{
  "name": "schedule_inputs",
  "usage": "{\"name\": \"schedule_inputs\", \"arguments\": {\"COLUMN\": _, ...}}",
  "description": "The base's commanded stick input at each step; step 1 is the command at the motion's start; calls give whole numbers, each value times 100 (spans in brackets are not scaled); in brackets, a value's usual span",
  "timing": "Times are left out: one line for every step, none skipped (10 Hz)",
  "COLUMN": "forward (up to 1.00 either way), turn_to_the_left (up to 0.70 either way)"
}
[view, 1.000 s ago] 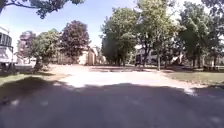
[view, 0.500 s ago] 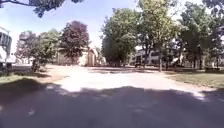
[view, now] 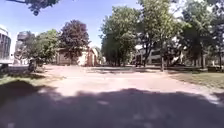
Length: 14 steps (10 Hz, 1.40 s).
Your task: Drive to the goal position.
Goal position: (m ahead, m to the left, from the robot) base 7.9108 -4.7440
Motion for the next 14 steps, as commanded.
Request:
{"name": "schedule_inputs", "arguments": {"forward": 70, "turn_to_the_left": 0}}
{"name": "schedule_inputs", "arguments": {"forward": 70, "turn_to_the_left": 5}}
{"name": "schedule_inputs", "arguments": {"forward": 70, "turn_to_the_left": 12}}
{"name": "schedule_inputs", "arguments": {"forward": 70, "turn_to_the_left": 14}}
{"name": "schedule_inputs", "arguments": {"forward": 70, "turn_to_the_left": 14}}
{"name": "schedule_inputs", "arguments": {"forward": 70, "turn_to_the_left": 11}}
{"name": "schedule_inputs", "arguments": {"forward": 70, "turn_to_the_left": 3}}
{"name": "schedule_inputs", "arguments": {"forward": 70, "turn_to_the_left": 0}}
{"name": "schedule_inputs", "arguments": {"forward": 70, "turn_to_the_left": 0}}
{"name": "schedule_inputs", "arguments": {"forward": 70, "turn_to_the_left": 0}}
{"name": "schedule_inputs", "arguments": {"forward": 70, "turn_to_the_left": 0}}
{"name": "schedule_inputs", "arguments": {"forward": 70, "turn_to_the_left": 0}}
{"name": "schedule_inputs", "arguments": {"forward": 70, "turn_to_the_left": 0}}
{"name": "schedule_inputs", "arguments": {"forward": 70, "turn_to_the_left": 0}}
